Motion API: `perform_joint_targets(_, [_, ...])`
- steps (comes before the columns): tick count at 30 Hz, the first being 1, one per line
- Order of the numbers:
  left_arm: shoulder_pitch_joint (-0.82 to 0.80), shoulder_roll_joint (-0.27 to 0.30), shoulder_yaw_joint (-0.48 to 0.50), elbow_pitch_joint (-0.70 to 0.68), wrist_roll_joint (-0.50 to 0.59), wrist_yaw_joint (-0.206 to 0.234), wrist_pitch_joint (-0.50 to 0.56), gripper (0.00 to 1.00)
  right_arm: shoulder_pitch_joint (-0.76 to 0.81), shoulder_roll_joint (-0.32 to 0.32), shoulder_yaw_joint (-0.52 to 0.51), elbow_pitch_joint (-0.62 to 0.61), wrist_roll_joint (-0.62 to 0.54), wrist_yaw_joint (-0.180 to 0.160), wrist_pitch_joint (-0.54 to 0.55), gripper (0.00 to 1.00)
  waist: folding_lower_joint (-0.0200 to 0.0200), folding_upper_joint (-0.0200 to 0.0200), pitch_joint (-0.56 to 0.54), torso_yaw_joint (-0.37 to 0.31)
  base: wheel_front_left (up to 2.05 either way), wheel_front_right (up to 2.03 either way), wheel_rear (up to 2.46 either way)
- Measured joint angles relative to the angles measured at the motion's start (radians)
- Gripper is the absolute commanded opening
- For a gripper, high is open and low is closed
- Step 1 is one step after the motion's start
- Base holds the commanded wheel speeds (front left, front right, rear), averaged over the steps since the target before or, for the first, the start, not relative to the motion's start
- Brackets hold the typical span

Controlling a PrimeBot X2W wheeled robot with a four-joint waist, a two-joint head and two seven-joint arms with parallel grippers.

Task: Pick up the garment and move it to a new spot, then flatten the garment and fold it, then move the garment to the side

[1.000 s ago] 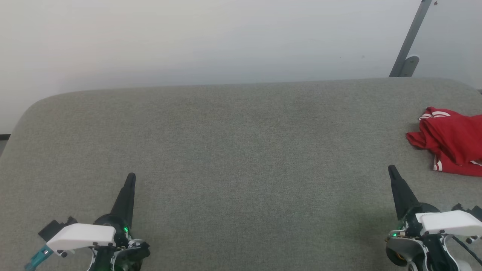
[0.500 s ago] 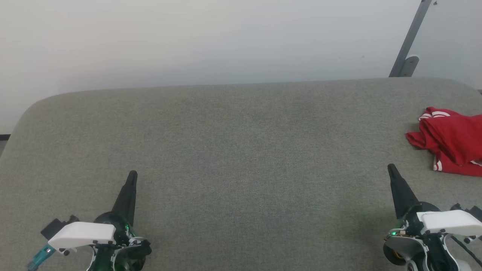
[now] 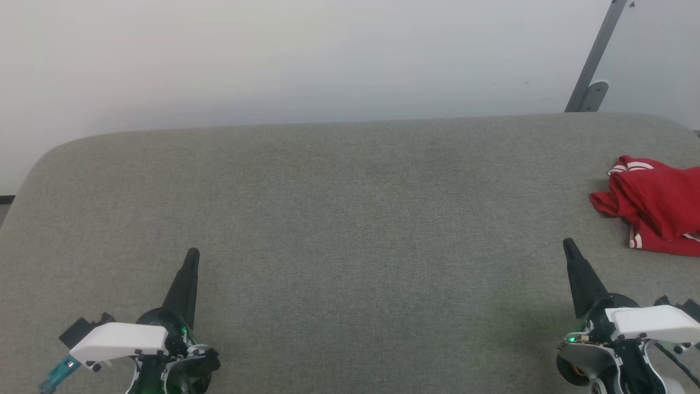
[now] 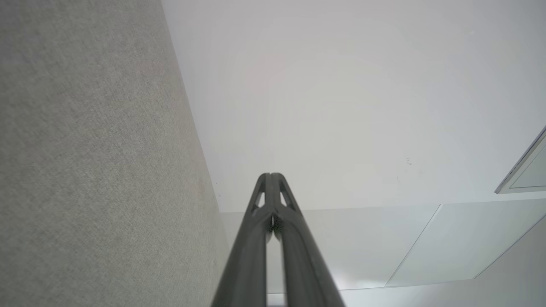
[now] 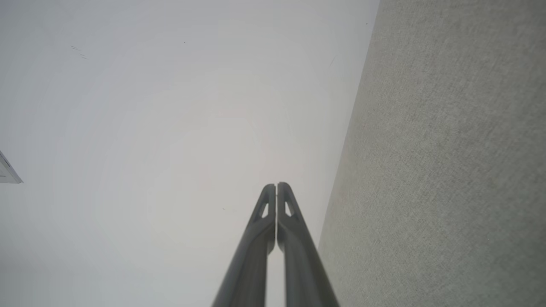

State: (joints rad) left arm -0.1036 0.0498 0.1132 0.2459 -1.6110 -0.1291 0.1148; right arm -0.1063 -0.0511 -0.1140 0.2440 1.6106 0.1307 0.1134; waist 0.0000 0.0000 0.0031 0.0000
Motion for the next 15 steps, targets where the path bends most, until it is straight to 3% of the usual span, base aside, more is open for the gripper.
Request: perform_joint_targets(15, [0.0,0.0,0.0,0.0,0.0,0.0,0.0,0.0,0.0,0.0,0.0,0.0,0.0,0.0,0.0,0.0,0.0,0.0,0.0,0.0,0.0,0.0,0.0])
